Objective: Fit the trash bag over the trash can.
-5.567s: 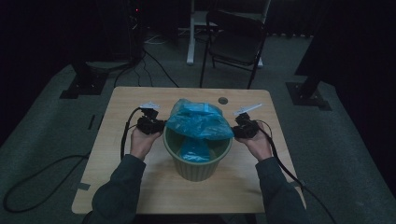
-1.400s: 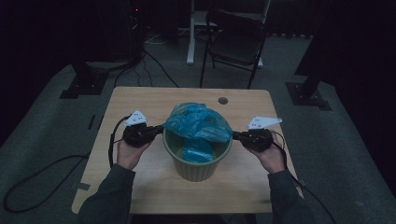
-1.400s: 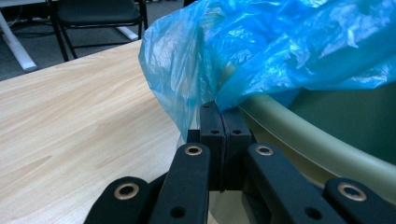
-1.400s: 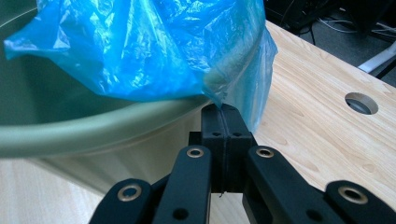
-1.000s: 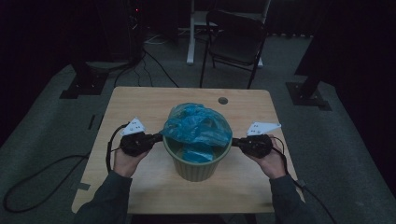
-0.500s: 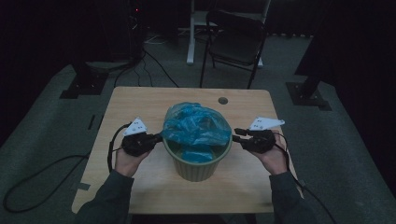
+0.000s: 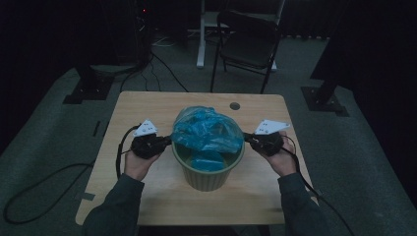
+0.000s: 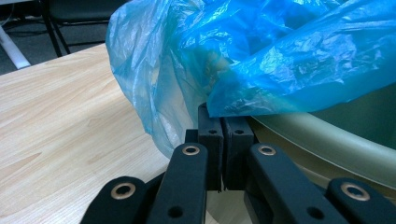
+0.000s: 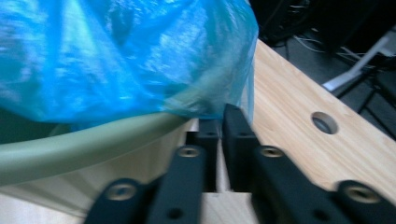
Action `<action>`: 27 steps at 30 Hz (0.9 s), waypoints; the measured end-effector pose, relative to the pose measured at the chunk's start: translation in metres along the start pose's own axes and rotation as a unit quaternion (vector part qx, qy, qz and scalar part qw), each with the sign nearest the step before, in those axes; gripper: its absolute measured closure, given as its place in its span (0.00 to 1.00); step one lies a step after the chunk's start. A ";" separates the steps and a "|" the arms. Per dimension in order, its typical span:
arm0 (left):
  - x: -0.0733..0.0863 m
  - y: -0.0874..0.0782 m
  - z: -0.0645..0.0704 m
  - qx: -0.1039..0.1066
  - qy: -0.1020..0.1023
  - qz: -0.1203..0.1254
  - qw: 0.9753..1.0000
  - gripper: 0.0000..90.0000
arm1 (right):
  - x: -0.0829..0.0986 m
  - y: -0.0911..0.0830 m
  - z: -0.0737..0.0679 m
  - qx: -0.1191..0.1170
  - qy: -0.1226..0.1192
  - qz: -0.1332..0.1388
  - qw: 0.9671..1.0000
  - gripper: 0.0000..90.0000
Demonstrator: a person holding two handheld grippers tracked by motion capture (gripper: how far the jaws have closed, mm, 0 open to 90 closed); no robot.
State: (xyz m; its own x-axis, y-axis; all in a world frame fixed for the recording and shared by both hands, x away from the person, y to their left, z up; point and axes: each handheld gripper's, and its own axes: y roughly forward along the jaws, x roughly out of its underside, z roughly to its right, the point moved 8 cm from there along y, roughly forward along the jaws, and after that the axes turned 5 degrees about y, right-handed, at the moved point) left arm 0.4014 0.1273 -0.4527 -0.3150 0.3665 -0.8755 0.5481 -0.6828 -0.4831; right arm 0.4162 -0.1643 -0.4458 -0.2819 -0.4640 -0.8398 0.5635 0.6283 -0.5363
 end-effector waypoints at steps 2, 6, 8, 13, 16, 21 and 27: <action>0.001 -0.001 0.001 0.002 0.000 0.000 1.000 0.98 | 0.002 -0.002 -0.001 -0.006 0.005 -0.004 1.000 1.00; 0.003 -0.003 0.003 0.004 -0.001 0.001 1.000 0.98 | 0.007 -0.007 -0.005 -0.023 0.014 -0.008 1.000 1.00; 0.005 -0.005 0.005 0.008 -0.002 0.004 1.000 0.98 | 0.009 -0.009 -0.008 -0.033 0.017 -0.008 0.999 1.00; 0.009 -0.010 0.012 0.013 0.003 0.004 1.000 0.98 | 0.015 -0.018 -0.022 -0.059 0.013 -0.015 0.998 1.00; 0.013 -0.013 0.017 0.016 0.007 0.001 1.000 0.98 | 0.017 -0.023 -0.030 -0.073 0.009 -0.019 0.997 1.00; 0.019 -0.014 0.025 0.021 0.011 -0.004 1.000 0.98 | 0.021 -0.029 -0.038 -0.105 0.014 -0.024 0.994 1.00; 0.020 -0.013 0.028 0.018 0.013 -0.007 1.000 1.00 | 0.024 -0.030 -0.041 -0.111 0.018 -0.024 0.993 1.00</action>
State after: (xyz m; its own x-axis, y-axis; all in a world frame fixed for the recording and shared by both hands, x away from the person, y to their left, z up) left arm 0.3662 0.1258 -0.4631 -0.3024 0.3918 -0.8689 0.5160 -0.6992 -0.4949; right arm 0.3610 -0.1687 -0.4540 -0.3345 -0.4771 -0.8127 0.3640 0.7301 -0.5784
